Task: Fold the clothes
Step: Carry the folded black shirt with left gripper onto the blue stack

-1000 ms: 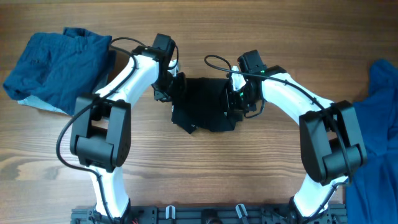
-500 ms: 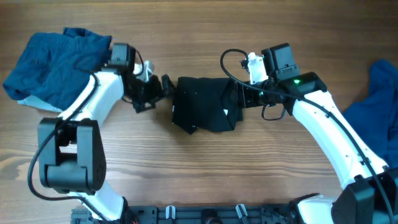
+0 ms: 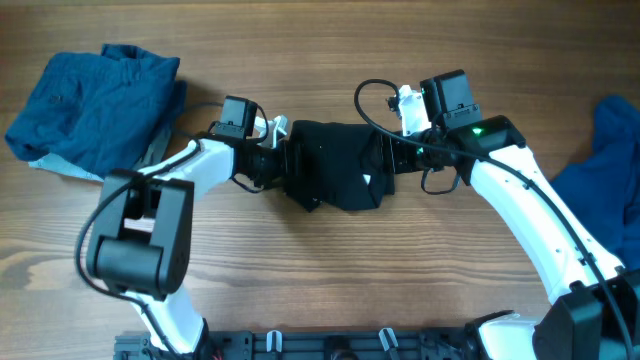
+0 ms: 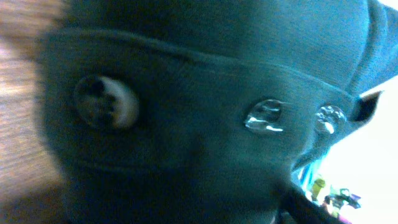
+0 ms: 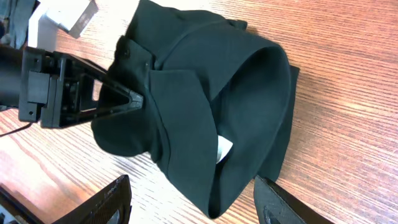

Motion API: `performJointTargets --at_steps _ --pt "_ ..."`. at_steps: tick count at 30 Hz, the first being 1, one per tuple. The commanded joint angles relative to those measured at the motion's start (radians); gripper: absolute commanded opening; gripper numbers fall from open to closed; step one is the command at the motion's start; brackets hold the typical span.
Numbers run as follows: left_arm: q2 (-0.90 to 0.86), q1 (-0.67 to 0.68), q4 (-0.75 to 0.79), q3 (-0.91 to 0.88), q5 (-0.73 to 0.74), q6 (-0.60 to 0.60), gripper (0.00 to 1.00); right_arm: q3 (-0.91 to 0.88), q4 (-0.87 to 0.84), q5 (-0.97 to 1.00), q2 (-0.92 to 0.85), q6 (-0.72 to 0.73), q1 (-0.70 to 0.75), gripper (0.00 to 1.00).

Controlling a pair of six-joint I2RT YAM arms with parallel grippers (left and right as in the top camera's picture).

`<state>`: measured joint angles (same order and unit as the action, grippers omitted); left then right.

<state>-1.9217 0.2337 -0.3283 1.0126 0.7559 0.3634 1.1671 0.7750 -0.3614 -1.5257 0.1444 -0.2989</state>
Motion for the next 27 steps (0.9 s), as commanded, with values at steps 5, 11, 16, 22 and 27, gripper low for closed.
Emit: performJointTargets --at_steps 5,11,16,22,27 --pt "0.009 -0.011 0.013 -0.011 0.043 -0.099 0.04 0.001 0.026 0.002 -0.006 -0.011 -0.001 0.62" --pt "0.390 -0.176 0.007 0.005 0.070 -0.099 0.04 0.001 0.051 0.025 -0.006 -0.036 -0.001 0.62" --pt "0.629 -0.473 0.015 0.011 0.075 -0.102 0.04 0.002 0.021 0.023 -0.006 -0.025 -0.001 0.62" --pt "0.606 -0.844 0.227 0.011 0.193 -0.119 0.04 0.002 0.029 0.021 -0.006 -0.006 -0.001 0.62" --pt "0.480 -0.985 0.445 0.011 0.257 -0.011 0.04 0.002 0.080 0.022 -0.006 0.014 -0.001 0.61"
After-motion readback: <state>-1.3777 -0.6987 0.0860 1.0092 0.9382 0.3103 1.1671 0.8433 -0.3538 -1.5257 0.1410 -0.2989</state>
